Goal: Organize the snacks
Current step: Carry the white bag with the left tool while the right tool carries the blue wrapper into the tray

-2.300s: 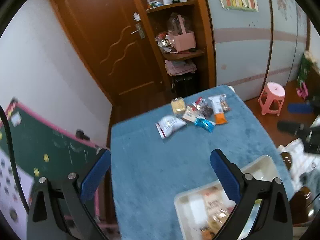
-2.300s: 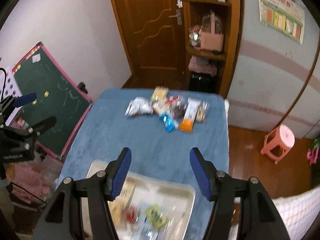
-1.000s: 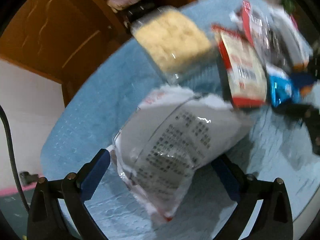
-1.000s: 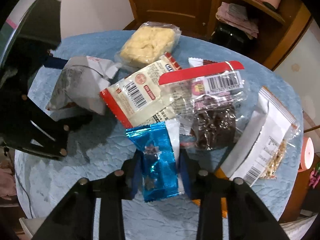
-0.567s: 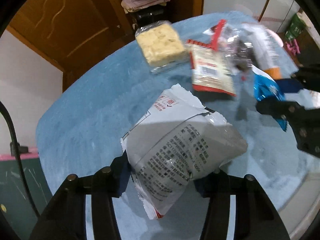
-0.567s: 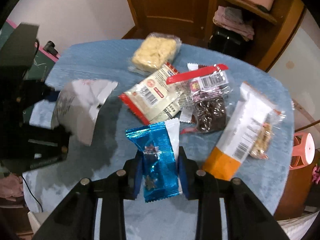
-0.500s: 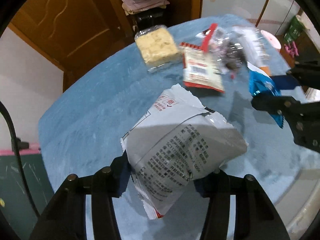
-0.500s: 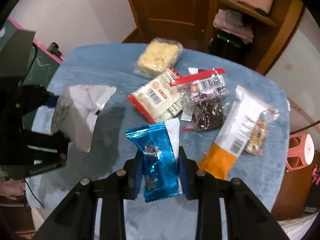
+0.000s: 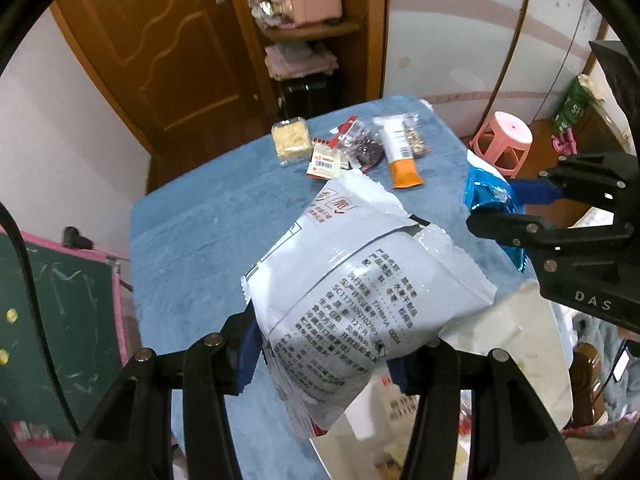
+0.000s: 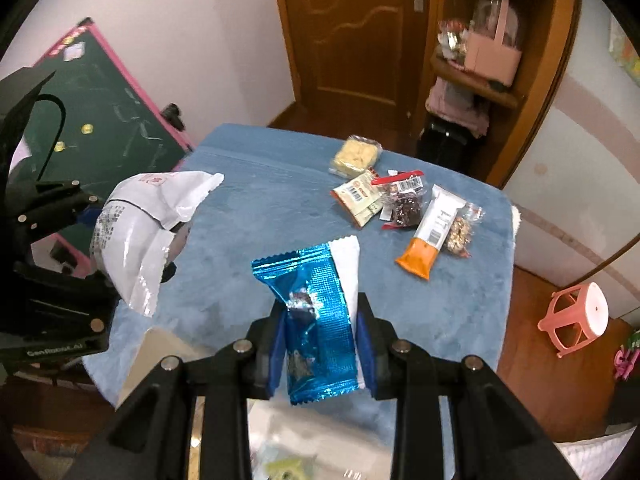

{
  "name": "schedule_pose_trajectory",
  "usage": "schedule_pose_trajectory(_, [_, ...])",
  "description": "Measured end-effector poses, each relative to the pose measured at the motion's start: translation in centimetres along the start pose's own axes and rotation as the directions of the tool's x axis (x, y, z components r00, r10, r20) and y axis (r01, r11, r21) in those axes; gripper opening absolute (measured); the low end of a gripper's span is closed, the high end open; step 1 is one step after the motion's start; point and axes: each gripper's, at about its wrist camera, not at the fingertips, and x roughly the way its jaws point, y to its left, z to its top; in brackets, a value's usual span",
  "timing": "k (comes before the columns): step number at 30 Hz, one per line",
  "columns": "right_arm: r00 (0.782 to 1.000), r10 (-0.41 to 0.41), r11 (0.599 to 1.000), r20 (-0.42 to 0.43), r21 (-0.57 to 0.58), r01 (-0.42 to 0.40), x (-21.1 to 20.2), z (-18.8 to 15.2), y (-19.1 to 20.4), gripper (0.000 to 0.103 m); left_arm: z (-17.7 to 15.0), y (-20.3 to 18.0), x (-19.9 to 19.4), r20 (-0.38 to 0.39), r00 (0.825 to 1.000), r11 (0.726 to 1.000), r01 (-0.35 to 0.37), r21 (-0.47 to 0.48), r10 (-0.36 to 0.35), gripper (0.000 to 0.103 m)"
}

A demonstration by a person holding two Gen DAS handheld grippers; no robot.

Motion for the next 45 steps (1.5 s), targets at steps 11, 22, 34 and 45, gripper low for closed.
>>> schedule_pose_trajectory(11, [0.993, 0.011, 0.999, 0.117, 0.040, -0.015, -9.9, -6.7, 2.1, 0.031, -7.0, -4.7, -8.7, 0.078, 0.995, 0.996, -0.064, -0.058, 0.069, 0.051])
schedule_pose_trajectory(22, [0.988, 0.045, 0.994, 0.151, 0.092, -0.059, -13.8, -12.4, 3.8, 0.032, -12.1, -8.1, -10.2, 0.073, 0.996, 0.990, -0.039, -0.137, 0.050, 0.052])
schedule_pose_trajectory(34, [0.996, 0.077, 0.989, 0.051, 0.125, -0.083, -11.9, -16.8, 5.0, 0.032, -14.8, -10.9, -9.0, 0.023, 0.998, 0.987, -0.047, -0.157, 0.051, 0.053])
schedule_pose_trajectory(45, [0.997, 0.072, 0.988, 0.034, 0.134, -0.076, -11.4, -17.1, 5.2, 0.032, -15.1, -11.2, -8.7, 0.021, 0.998, 0.985, -0.060, -0.162, 0.064, 0.054])
